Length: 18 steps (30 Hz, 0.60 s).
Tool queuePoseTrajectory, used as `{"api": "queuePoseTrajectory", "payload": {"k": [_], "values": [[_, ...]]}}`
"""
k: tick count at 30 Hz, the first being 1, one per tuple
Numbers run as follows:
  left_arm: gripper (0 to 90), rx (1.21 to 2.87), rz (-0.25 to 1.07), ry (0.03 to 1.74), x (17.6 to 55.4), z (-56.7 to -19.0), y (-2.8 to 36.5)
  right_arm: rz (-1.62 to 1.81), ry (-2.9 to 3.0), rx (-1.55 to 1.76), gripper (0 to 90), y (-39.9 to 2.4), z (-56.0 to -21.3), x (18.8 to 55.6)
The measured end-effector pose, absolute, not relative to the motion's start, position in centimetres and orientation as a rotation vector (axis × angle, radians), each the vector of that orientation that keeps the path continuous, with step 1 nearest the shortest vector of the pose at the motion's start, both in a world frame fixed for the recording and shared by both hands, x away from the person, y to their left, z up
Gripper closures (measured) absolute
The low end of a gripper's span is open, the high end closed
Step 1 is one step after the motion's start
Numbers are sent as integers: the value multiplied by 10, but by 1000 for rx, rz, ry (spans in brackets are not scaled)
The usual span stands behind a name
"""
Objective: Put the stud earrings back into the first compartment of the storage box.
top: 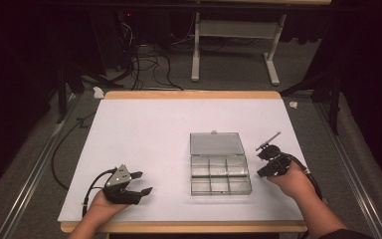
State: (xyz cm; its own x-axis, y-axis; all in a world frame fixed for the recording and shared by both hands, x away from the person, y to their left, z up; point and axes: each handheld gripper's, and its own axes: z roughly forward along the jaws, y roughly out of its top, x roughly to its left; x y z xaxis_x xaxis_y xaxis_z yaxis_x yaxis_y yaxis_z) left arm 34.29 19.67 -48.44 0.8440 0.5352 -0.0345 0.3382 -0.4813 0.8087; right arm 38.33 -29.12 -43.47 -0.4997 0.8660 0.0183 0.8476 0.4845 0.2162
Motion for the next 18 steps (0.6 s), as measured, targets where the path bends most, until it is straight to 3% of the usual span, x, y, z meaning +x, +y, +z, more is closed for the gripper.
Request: {"api": "queuePoseTrajectory", "payload": {"k": [5, 18], "values": [[308, 2119, 278, 635, 343, -484, 197, 271, 2622, 1544, 855, -290, -439, 387], [309, 2120, 280, 636, 343, -485, 196, 322, 2625, 1539, 856, -291, -430, 389]]}}
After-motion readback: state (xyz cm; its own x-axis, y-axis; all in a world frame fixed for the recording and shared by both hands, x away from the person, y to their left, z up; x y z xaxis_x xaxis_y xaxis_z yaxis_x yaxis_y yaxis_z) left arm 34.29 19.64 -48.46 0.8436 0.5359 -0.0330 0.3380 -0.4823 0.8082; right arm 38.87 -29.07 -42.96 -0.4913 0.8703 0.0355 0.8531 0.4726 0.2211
